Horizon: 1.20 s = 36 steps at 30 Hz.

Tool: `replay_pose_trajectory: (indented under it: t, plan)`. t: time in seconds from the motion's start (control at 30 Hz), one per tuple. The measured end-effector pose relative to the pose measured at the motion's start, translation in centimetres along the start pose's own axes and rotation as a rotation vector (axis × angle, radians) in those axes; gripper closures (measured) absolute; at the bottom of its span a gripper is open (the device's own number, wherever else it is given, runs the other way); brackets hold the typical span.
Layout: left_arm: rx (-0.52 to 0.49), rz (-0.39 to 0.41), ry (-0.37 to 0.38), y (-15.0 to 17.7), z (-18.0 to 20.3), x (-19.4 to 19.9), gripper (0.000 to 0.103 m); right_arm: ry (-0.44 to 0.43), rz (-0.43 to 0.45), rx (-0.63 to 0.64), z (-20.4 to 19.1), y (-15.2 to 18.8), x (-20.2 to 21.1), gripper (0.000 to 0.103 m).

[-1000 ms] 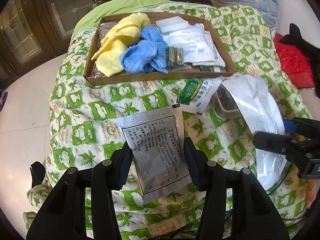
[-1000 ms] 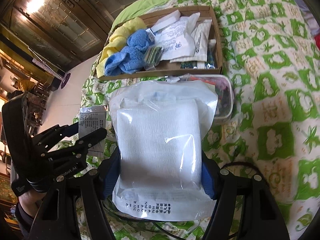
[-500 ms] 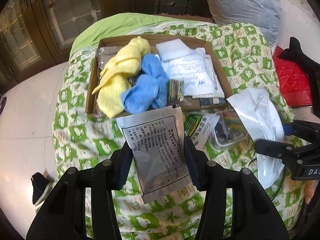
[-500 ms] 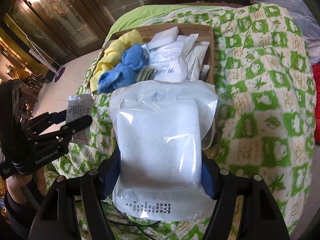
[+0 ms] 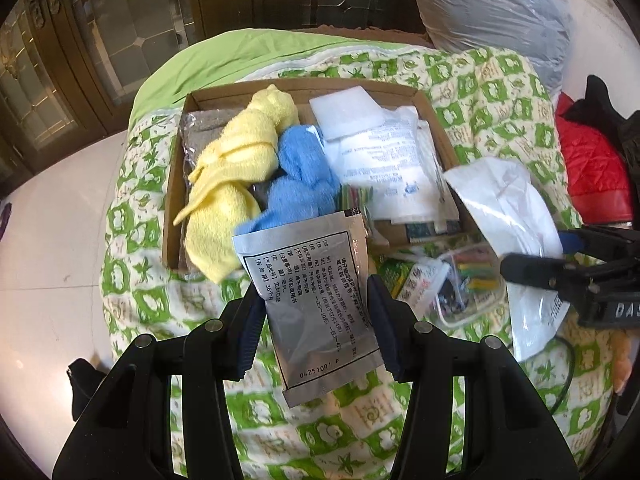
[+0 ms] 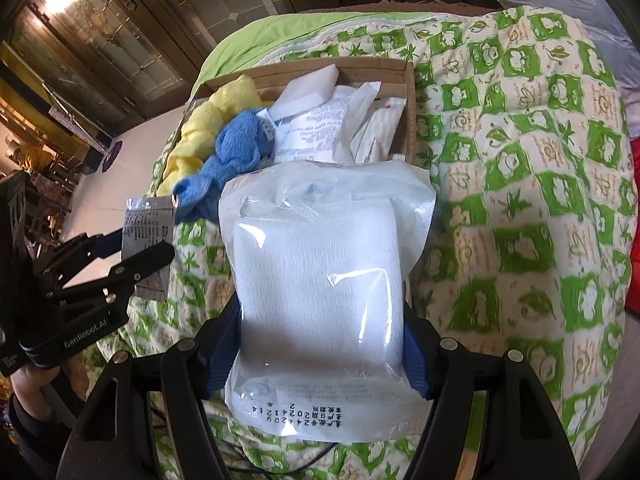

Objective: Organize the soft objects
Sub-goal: 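Carry the silver packet and gauze bag into the tray and open both grippers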

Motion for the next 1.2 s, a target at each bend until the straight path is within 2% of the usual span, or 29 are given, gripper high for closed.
replay_pose_trajectory:
  t: [0.27, 0.37, 0.43, 0.57, 0.7, 0.87, 1.07, 1.2]
  plan:
    - [0.04, 0.014, 0.021, -4.9, 0.0, -1.6, 0.054, 0.039, 0.025, -0.065, 2.2, -5.3, -1.9, 0.033]
    - [0.058, 0.004, 0.053, -6.3, 0.1, -2.9, 0.054, 0.047, 0.023, -0.071, 2.5, -7.1, -3.1, 0.033]
    - [0.074, -0.017, 0.067, -6.9, 0.2, -4.3, 0.054, 0.045, 0.025, -0.072, 2.6, -8.5, -4.1, 0.033]
    - [0.066, -0.068, 0.043, -7.0, 0.4, -8.0, 0.054, 0.106, 0.028, -0.063, 3.0, -10.6, -6.5, 0.033]
    - [0.094, -0.116, 0.037, -6.4, -0.4, -10.5, 0.054, 0.129, -0.008, -0.074, 3.7, -11.1, -9.3, 0.032]
    - [0.09, -0.095, 0.054, -6.2, -0.4, -10.8, 0.054, 0.136, -0.02, -0.085, 4.6, -10.4, -11.6, 0.029]
    - [0.077, -0.064, 0.051, -6.1, 0.0, -10.3, 0.053, 0.142, 0.009, -0.084, 4.2, -10.2, -10.9, 0.027]
    - [0.045, -0.034, 0.011, -5.9, 0.2, -9.8, 0.052, 0.131, 0.026, -0.092, 3.8, -9.9, -10.2, 0.023]
Point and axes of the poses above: each gripper's, at about its wrist camera, not at the fingertips, and x roughly against the way its jaws point, z to its right, y to its underside, the point moved 2 cm from there along -x, roughly the way its jaws point, and after that the axes turned 15 degrees about x, right-handed, at the moved point
